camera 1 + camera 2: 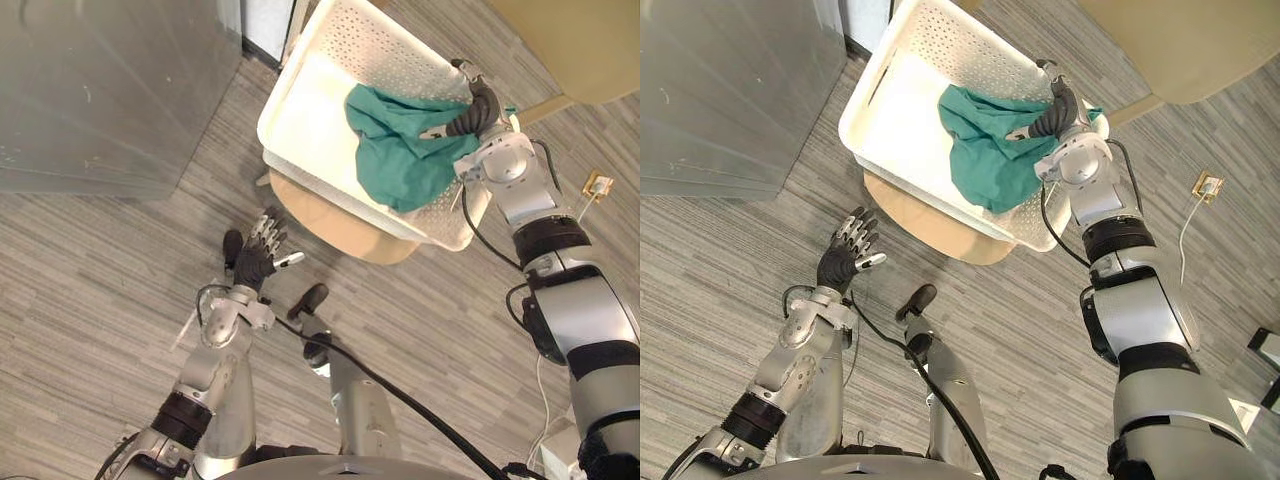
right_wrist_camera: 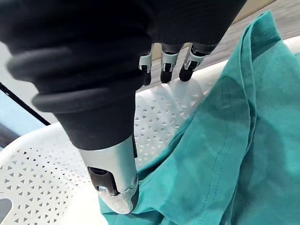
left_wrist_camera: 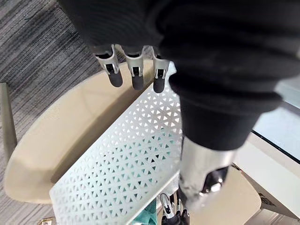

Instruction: Pick up the laundry basket with both hands and put the clothes into the washing machine.

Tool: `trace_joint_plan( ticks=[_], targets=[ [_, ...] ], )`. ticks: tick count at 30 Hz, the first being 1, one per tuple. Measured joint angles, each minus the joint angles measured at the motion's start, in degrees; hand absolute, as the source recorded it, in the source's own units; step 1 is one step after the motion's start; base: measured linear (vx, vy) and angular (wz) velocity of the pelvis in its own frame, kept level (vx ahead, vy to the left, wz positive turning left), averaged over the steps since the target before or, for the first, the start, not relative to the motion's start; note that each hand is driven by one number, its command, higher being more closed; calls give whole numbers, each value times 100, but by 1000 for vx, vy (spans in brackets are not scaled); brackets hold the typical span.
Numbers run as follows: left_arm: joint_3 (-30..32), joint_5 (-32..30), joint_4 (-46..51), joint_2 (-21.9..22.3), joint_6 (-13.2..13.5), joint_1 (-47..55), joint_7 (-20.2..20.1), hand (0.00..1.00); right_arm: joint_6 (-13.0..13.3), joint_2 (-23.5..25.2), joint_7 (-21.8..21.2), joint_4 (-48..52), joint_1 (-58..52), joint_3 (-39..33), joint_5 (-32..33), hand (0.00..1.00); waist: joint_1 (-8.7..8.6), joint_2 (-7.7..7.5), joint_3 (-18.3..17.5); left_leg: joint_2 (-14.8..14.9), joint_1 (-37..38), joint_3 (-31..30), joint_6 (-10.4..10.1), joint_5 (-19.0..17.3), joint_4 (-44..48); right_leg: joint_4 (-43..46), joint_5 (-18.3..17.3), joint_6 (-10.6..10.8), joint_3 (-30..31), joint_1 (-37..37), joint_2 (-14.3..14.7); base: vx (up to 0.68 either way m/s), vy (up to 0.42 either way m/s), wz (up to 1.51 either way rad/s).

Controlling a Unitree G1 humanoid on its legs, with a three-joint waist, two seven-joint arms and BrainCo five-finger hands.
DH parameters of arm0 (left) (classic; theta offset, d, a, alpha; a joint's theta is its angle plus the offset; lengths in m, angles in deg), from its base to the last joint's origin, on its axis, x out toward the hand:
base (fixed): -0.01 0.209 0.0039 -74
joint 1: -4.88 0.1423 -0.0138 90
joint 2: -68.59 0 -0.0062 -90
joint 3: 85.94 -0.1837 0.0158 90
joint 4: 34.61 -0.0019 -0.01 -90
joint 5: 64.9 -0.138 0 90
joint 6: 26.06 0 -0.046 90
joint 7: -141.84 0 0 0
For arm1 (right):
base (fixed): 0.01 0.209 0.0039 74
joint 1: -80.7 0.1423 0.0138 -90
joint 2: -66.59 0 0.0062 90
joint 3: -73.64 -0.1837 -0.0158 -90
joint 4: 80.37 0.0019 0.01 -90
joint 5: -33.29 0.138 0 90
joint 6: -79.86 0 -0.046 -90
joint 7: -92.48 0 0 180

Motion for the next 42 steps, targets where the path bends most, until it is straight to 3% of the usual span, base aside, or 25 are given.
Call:
trace_joint_plan(
  ticks=[6,9,13,20,29,35,42],
  targets=[
    [24,0,0,73,0,-33,4,0,-34,19,81,686,-399,-312,-4,0,8,-32,13,59,38,33,-3,2,0,-172,93,-32,18,86,103,53,-9,-4],
    [58,0,0,78,0,-42,11,0,-228,75,149,813,-510,-577,-79,0,2,-61,27,62,42,68,-1,6,0,-192,119,-34,35,86,106,65,27,-3],
    [105,-1,2,83,-2,-97,114,0,-522,369,626,1445,-921,-1557,-603,0,-52,-122,55,63,42,132,2,10,1,-291,193,-29,85,88,125,69,34,-6],
    [316,-6,14,124,-26,-114,123,0,-652,928,1215,3111,-1733,-2633,-1136,0,-218,-143,56,90,46,136,-6,19,0,-325,220,-33,100,97,169,68,39,-3],
    [487,-16,19,126,-35,-108,123,0,-655,1399,1164,3547,-2239,-2643,-1368,0,-278,-219,91,84,43,122,-6,19,0,-301,218,-32,94,94,160,78,49,1],
    [528,-79,17,118,-39,-101,124,0,-642,1404,910,3750,-2560,-2406,-1367,0,-300,-262,111,81,43,109,-6,18,0,-286,215,-31,90,90,157,72,44,0],
    [526,-213,-4,98,-99,-41,121,0,-632,1521,304,3755,-3131,-1967,-1349,0,-314,-370,158,72,40,88,-6,17,-1,-274,211,-30,82,89,148,0,0,0]
  ],
)
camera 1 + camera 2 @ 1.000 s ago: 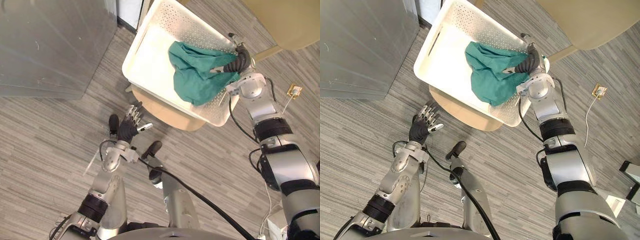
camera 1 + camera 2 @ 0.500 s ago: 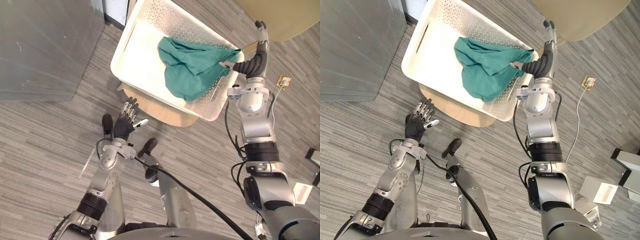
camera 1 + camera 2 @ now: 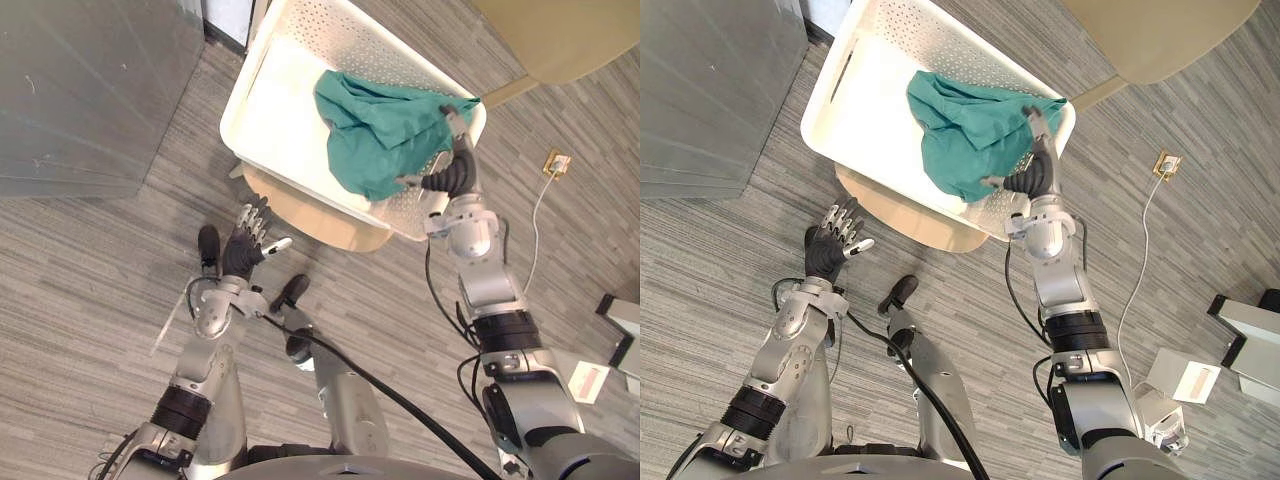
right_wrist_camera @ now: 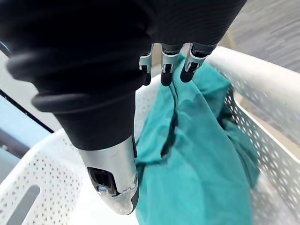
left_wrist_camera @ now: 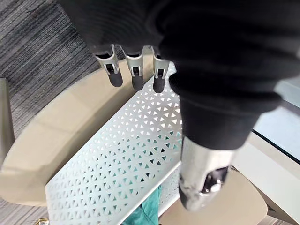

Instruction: Pick up the laundry basket with both hands and put the clothes into the washing machine.

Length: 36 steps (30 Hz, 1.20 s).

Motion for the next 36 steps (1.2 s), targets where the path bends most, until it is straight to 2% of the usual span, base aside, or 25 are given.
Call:
trace_joint_plan(
  ticks=[4,9,11,13,18,24,31,34,36],
  targets=[
    [-1,-16,-3,-69,0,107,-11,0,18,11,-216,-230,-41,303,25,0,-12,0,0,-2,-2,-22,-3,-3,-1,15,-8,-2,-14,0,-2,0,0,0],
    [-12,24,-181,-206,5,230,-25,0,-26,-2,-249,-1959,839,814,43,0,13,-2,-1,-5,-37,-83,-24,-19,-1,14,-12,-1,-71,-1,-2,16,7,3],
    [-17,159,-177,-207,5,261,-28,0,-18,-4,-241,-2361,1117,970,22,0,37,-1,-1,-7,-53,-101,-22,-15,-1,-2,-12,-1,-90,-1,-2,54,25,5],
    [-41,572,-163,-206,19,268,-67,0,-38,-5,-225,-3241,1702,1174,-159,0,110,1,-2,-8,-84,-111,-7,-4,-1,-39,-4,-1,-99,-13,7,70,31,2],
    [-86,1110,-113,-169,70,268,-100,0,-158,-73,-111,-4262,2552,1280,-662,0,221,4,0,-18,-151,-131,-1,16,0,-137,41,3,-124,-29,30,79,38,2],
    [-304,1566,-92,131,128,253,-136,0,-221,-230,119,-4928,3127,1301,-903,0,360,17,7,-36,-230,-167,-9,10,0,-241,78,16,-165,-43,51,65,48,3],
    [-553,1684,-68,284,124,172,-137,0,-272,-283,243,-5306,3529,1066,-837,0,464,116,74,-41,-243,-190,-17,3,0,-242,77,17,-181,-44,54,65,57,1],
    [-599,1684,116,283,124,161,-137,0,-277,-288,241,-5474,3714,926,-570,0,473,162,104,-37,-256,-201,-46,-20,0,-238,77,17,-189,-52,59,45,54,0],
    [-690,1682,122,285,127,130,-137,0,-266,-297,239,-5471,3749,742,-95,0,505,168,104,-32,-293,-201,-50,-23,0,-235,77,17,-190,-89,62,46,56,-1]
  ],
)
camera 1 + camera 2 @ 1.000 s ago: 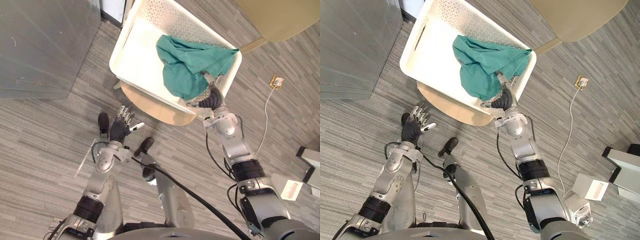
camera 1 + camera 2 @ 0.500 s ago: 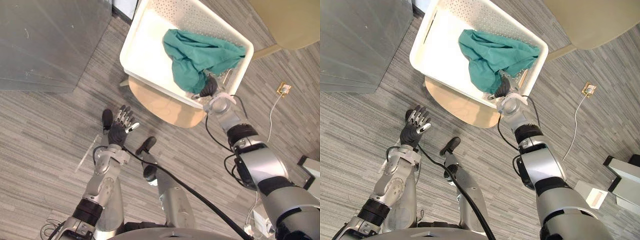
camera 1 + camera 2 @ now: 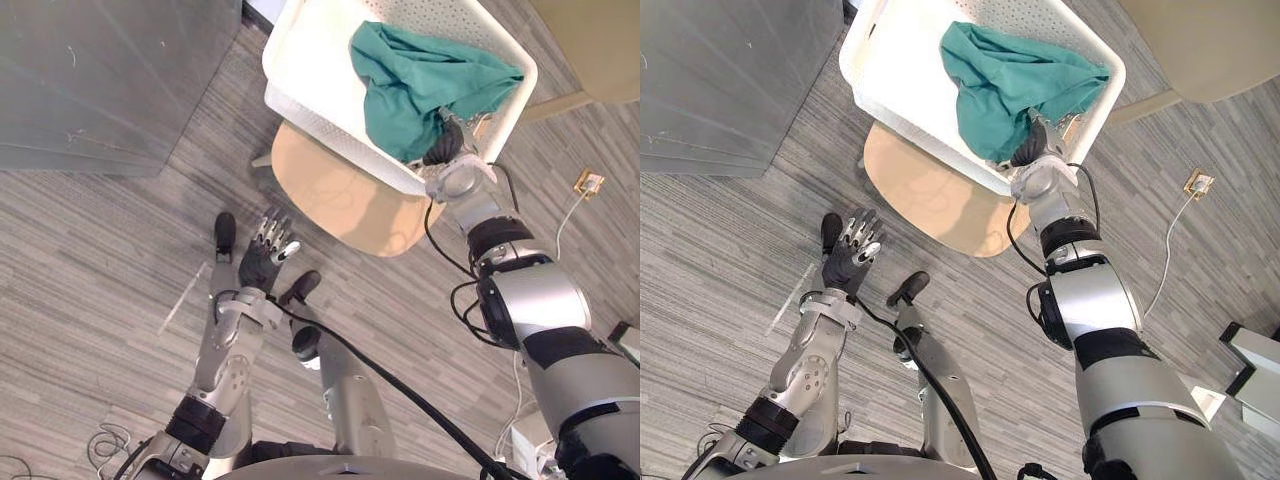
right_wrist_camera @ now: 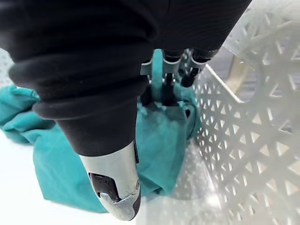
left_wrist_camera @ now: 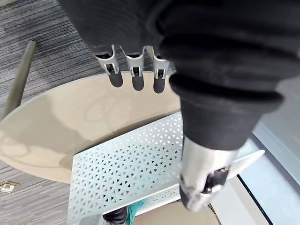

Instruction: Pick up the laundry basket with both hands and put the clothes into the washing machine.

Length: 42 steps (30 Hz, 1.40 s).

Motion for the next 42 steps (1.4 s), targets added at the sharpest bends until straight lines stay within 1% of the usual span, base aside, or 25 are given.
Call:
trace_joint_plan(
  ticks=[1,2,4,8,14,16,18,19,20,23,24,26,27,28,31,32,33,34,35,36,37,38,40,41,42],
  targets=[
    [-12,0,-4,14,-12,0,1,0,13,-6,-5,0,60,-108,309,0,-3,1,1,1,-27,2,0,1,0,0,2,-2,1,-27,0,55,67,-2],
    [-12,0,-5,20,-15,-3,2,0,16,-7,-5,0,91,-155,443,0,-2,4,2,1,-35,5,0,2,0,-1,4,-3,2,-34,0,48,56,-1],
    [-11,0,-4,58,-24,-30,2,0,19,-11,-17,0,155,-347,1149,0,41,42,21,1,-35,13,23,21,1,-9,5,-4,6,-34,0,52,48,-1],
    [-37,0,-3,85,-59,-43,-12,0,21,-47,-80,1,202,-431,1650,0,78,46,21,2,-26,47,35,39,3,-40,9,-5,12,-22,6,69,42,-1],
    [-62,-3,4,86,-118,-43,-166,0,19,-211,-251,31,390,-403,2411,0,109,44,20,51,-41,60,22,15,72,-202,69,-17,-1,58,90,64,40,0],
    [-87,-4,10,86,-119,-41,-194,0,20,-339,-259,37,451,-287,2469,0,132,43,20,89,-180,59,16,-155,382,-199,73,-19,-1,71,99,57,54,-2],
    [-115,-7,10,86,-125,-27,-254,0,21,-403,-279,89,520,-98,2490,0,173,37,17,197,-457,49,26,-561,1110,-174,78,-16,48,110,141,47,40,-15],
    [-125,-7,10,87,-127,-23,-265,0,22,-413,-309,135,521,-37,2543,0,186,37,17,239,-536,37,19,-682,1334,-170,79,-15,69,130,164,63,42,-30],
    [-157,-9,9,87,-128,8,-283,0,27,-421,-349,293,517,112,2578,0,196,35,15,350,-697,5,13,-963,1834,-137,78,-12,108,173,227,65,46,-33],
    [-274,-12,6,99,-190,53,-385,0,34,-539,-375,483,520,190,2578,0,205,34,12,513,-953,-71,53,-1372,2494,46,4,59,165,153,287,64,67,-24],
    [-287,-12,5,101,-222,64,-385,0,31,-561,-379,480,519,190,2579,0,198,34,12,527,-985,-86,50,-1442,2580,105,-31,80,167,150,283,71,99,-9],
    [-381,-12,3,96,-252,92,-386,0,23,-628,-472,491,429,186,2587,0,196,33,11,532,-1023,-121,53,-1696,2904,573,-297,110,169,99,135,87,137,3],
    [-475,-13,11,96,-251,88,-392,0,22,-649,-486,498,363,187,2595,0,209,33,11,520,-1023,-131,71,-1850,3116,988,-490,120,177,39,-7,100,169,4],
    [-511,-14,19,96,-253,81,-399,0,18,-631,-497,524,357,197,2596,0,226,34,11,530,-1028,-149,118,-1975,3324,1506,-582,95,221,-98,-158,78,138,-3],
    [-502,-14,25,42,-244,44,-397,0,19,-624,-512,583,367,194,2581,0,180,38,11,550,-1018,-258,185,-2077,3471,2678,-499,17,274,-505,-446,68,87,9],
    [-504,-14,24,-20,-231,40,-393,0,33,-631,-539,503,439,177,2580,0,168,40,10,547,-993,-309,188,-2065,3423,2864,-573,60,424,-690,-422,72,-26,22],
    [-504,-14,17,-50,-232,39,-389,0,30,-637,-571,447,492,147,2580,0,168,39,10,529,-980,-323,181,-2056,3392,2832,-648,66,457,-711,-420,69,-102,30],
    [-506,-14,2,-51,-232,39,-381,0,47,-657,-585,389,587,68,2579,0,156,44,13,427,-920,-334,168,-2026,3298,2691,-801,88,568,-783,-431,50,-139,30],
    [-505,-12,2,-52,-224,43,-380,0,94,-658,-618,199,716,64,2579,0,155,45,13,353,-859,-329,139,-1980,3208,2461,-877,86,675,-849,-424,47,-187,47],
    [-510,-10,-6,-49,-228,41,-382,0,110,-682,-709,-58,893,-5,2573,0,101,46,14,224,-775,-335,63,-1843,3107,1976,-841,35,681,-848,-420,29,-166,48],
    [-522,-10,-6,-42,-230,47,-384,0,109,-726,-734,-127,904,-109,2571,0,75,45,14,150,-758,-353,23,-1816,3113,1719,-670,-136,686,-778,-422,3,-228,58],
    [-519,-8,-1,1,-231,73,-393,0,124,-805,-735,-135,873,-295,2569,0,65,183,25,134,-769,-585,8,-1737,3101,1761,-623,-284,497,-671,-344,43,-242,54],
    [-519,-9,20,66,-232,199,-421,0,126,-835,-730,58,560,-289,2567,0,-27,198,27,144,-799,-744,44,-1642,3243,2016,-898,-345,336,-597,-348,101,-250,44],
    [-517,-7,71,134,-238,310,-428,0,125,-836,-730,114,441,-128,2565,0,-73,206,25,205,-951,-857,46,-1646,3563,2207,-1073,-369,254,-591,-350,104,-217,16],
    [-517,3,221,247,-246,485,-448,0,148,-853,-715,168,382,331,2560,0,-59,225,16,322,-1342,-1077,96,-1684,4275,2405,-1284,-400,198,-622,-248,99,-196,-4]
  ],
)
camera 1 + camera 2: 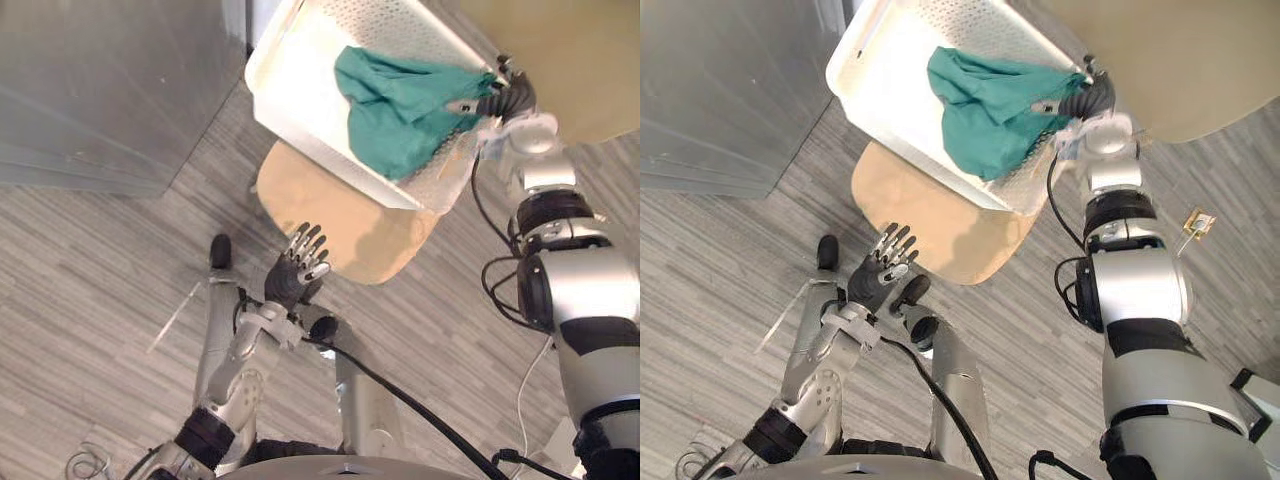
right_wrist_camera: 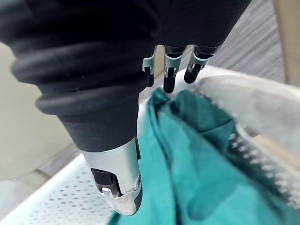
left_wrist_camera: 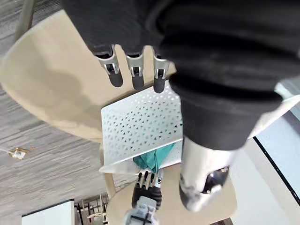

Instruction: Pick up the laundry basket with both hands and put the clothes into the washing machine.

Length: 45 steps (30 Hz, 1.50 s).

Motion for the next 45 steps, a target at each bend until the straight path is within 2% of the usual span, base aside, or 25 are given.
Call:
trace_joint_plan(
  ticks=[1,2,3,5,6,7,10,16,26,32,34,38,43,44,45],
  targets=[
    [12,7,8,47,6,46,-35,0,-5,-3,7,90,2,174,0,0,31,2,-1,73,-166,-108,55,-48,235,44,-54,-38,-11,-14,65,56,-129,-26],
    [29,75,-62,98,-24,44,-49,0,8,17,15,174,17,392,-4,0,41,2,-1,169,-329,-251,169,-248,450,64,-103,-94,-42,-33,151,32,-71,-14],
    [42,116,-105,121,-59,22,-49,0,25,25,32,226,9,478,-41,0,-8,2,-1,211,-356,-260,229,-404,344,58,-112,-104,-78,-49,161,34,-60,0],
    [103,112,-109,154,-82,24,-48,0,36,35,160,302,3,475,-163,0,-37,3,-4,443,-169,-121,222,-385,-397,56,-99,-92,-69,-133,155,52,-19,1],
    [133,101,-114,181,-87,-8,-42,0,47,46,191,329,2,459,-220,0,-40,-3,-9,587,105,116,-260,-175,-968,175,-97,-75,-24,-265,78,68,107,-11],
    [133,98,-129,180,-106,-177,-33,0,-24,64,197,300,-35,374,-225,0,-16,-15,-9,510,111,342,-533,-19,-1090,215,-38,18,63,-418,-75,54,112,-10],
    [208,99,-106,179,-36,-274,22,0,-51,389,91,302,-199,384,-231,0,55,-10,-8,471,191,753,-474,-54,-951,156,52,143,292,-425,-202,62,143,-18],
    [228,96,-61,171,9,-359,67,0,-87,400,-10,304,-166,386,-229,0,24,1,-13,373,280,892,-418,2,-1243,-219,293,217,340,-411,-218,-12,44,-7],
    [355,95,-58,151,17,-356,75,0,-132,350,-43,51,53,355,-445,0,116,48,-36,177,419,1045,-330,656,-2289,-1046,871,266,275,-426,-131,-2,-6,3],
    [254,102,6,161,-5,-305,-13,0,-131,-27,-249,-145,67,376,-417,0,250,227,-126,-2,415,1000,-333,1120,-3047,-1071,898,267,73,-639,-247,26,-21,19],
    [253,103,12,161,-7,-222,-110,0,-124,-205,-269,-143,68,425,-145,0,257,347,-195,-72,414,997,-331,1280,-3328,-967,866,281,26,-779,-339,47,-31,18],
    [252,113,35,167,-21,-112,-210,0,-75,-448,-329,-133,110,711,607,0,258,482,-309,-194,387,1007,-337,1438,-3651,-675,755,281,5,-1036,-526,38,-35,12],
    [269,132,203,169,-43,87,-361,0,-75,-735,-678,-100,51,1088,1504,0,247,514,-466,-246,281,1032,-347,1484,-3751,-362,591,268,-62,-1235,-694,33,-64,14],
    [278,183,203,170,-75,115,-408,0,-75,-787,-775,-101,29,1138,1698,100,252,524,-519,-245,263,1032,-348,1488,-3751,-302,546,271,-97,-1246,-715,37,-86,18],
    [285,227,201,170,-85,193,-427,0,-76,-797,-886,-101,-74,1162,1850,100,249,519,-661,-246,203,1032,-333,1514,-3754,-240,497,272,-122,-1310,-740,40,-89,16]
  ],
)
